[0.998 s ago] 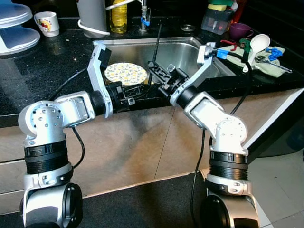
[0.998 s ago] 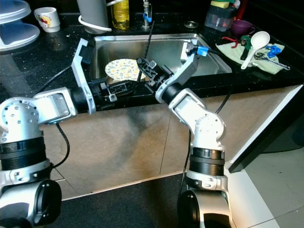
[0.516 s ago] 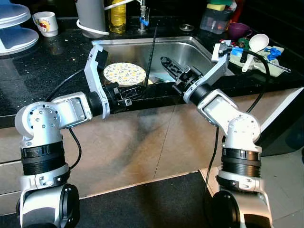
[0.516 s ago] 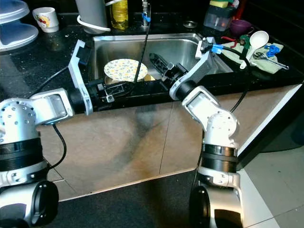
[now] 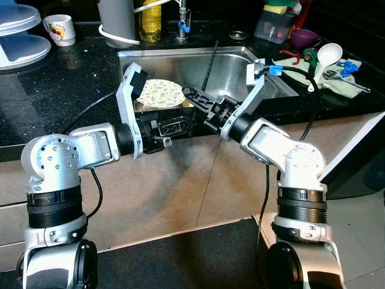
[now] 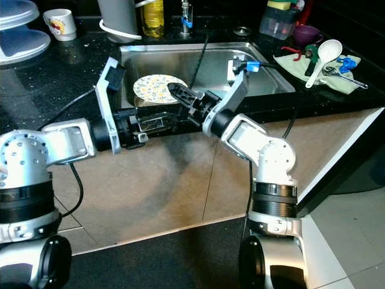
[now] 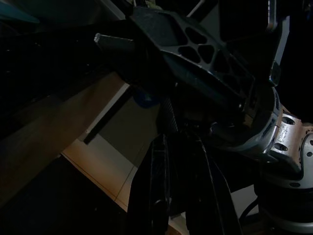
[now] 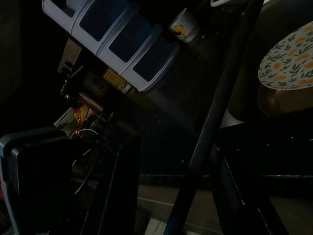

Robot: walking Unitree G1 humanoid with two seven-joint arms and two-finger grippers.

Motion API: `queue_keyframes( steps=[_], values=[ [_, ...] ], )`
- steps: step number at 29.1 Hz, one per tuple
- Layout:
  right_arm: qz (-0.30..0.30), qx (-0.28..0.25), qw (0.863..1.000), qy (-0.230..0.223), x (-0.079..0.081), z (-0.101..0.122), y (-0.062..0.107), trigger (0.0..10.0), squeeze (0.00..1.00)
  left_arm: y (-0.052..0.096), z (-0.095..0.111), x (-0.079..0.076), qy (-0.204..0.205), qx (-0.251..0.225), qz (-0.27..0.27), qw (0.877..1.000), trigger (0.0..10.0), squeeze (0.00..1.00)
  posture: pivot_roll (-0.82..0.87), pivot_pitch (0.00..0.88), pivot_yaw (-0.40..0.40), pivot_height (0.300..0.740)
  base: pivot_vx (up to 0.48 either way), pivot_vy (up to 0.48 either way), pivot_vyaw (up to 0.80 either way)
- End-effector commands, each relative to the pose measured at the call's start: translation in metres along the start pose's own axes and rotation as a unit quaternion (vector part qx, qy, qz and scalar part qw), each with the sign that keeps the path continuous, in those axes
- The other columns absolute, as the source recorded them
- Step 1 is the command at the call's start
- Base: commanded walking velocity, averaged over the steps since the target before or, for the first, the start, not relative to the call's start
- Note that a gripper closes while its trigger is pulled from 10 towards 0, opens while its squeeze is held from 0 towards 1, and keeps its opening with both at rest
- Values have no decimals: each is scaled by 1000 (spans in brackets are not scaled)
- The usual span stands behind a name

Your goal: Kitchen organization

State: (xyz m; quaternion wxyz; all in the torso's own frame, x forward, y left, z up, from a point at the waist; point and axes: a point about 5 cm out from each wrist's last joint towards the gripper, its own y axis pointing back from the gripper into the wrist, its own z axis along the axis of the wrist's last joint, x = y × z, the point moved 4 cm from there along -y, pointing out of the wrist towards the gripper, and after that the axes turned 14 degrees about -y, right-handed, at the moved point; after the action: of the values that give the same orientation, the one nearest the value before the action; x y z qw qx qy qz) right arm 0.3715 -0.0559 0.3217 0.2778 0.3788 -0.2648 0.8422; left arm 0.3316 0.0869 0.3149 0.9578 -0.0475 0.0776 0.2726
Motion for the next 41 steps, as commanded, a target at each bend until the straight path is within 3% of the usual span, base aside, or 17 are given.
queue_keyframes(
  steps=[1,3,4,18,19,20,21,22,23,27,28,33,35,36,39,40,41],
  values=[
    [-6,2,1000,-5,-4,-1,2,10000,0,1,-4,-5,-6,12,-14,1000,0,0,-60,194,-58,740,0,0,0],
    [-4,-1,1000,-10,-3,0,2,10000,0,1,-4,-6,-7,13,-15,1000,0,0,-60,194,-58,740,0,0,0],
    [-4,-6,1000,-16,-3,2,2,0,0,1,-5,-5,-8,15,-14,1000,0,0,-60,194,-58,740,0,0,0],
    [-1,-20,1000,-20,-3,7,3,0,0,2,-6,3,-7,19,13,1000,0,0,-59,194,-55,740,0,0,0],
    [0,-23,1000,-19,-2,8,4,0,0,1,-5,6,-4,15,21,1000,0,208,-59,194,-55,740,0,0,0],
    [0,-25,1000,-20,-2,8,4,0,0,1,-5,8,-4,13,25,1000,0,208,-59,194,-55,740,0,0,0],
    [1,-26,999,-20,-2,9,4,0,0,1,-4,8,-3,10,24,1000,392,1000,-59,194,-55,740,0,0,0],
    [1,-28,999,-20,-2,10,4,0,0,1,-3,7,-3,10,23,1000,9412,1000,-59,195,-55,740,0,0,0],
    [1,-31,999,-22,-2,11,5,0,0,1,-3,6,-6,14,20,1000,10000,1000,-59,195,-55,740,0,0,0],
    [2,-35,999,-24,-2,12,5,0,0,2,-3,10,-13,19,35,999,10000,1000,-59,195,-55,740,0,0,0],
    [0,-41,999,-24,-3,14,5,0,0,3,-1,16,-15,14,53,998,10000,0,-59,195,-55,740,0,0,0],
    [-9,-57,998,-15,-7,19,7,0,0,7,4,18,-22,1,55,998,10000,0,-58,184,-58,740,0,0,0],
    [-32,-65,997,15,-12,23,9,0,0,8,5,15,-32,3,49,998,10000,0,-59,181,-58,740,0,0,0],
    [-63,-93,992,54,-19,32,12,0,0,10,7,15,-47,-2,51,998,10000,0,-59,181,-58,740,0,0,0],
    [-78,-113,988,74,-22,38,13,0,0,12,9,16,-55,-6,53,997,10000,0,-59,181,-58,740,0,0,0],
    [-88,-135,981,104,-23,45,15,0,0,14,10,21,-81,-5,76,994,10000,0,-60,176,-57,740,0,0,0],
    [-99,-170,967,162,-20,56,19,0,0,16,13,37,-148,0,148,978,10000,0,-60,172,-59,740,0,0,0]
  ],
)
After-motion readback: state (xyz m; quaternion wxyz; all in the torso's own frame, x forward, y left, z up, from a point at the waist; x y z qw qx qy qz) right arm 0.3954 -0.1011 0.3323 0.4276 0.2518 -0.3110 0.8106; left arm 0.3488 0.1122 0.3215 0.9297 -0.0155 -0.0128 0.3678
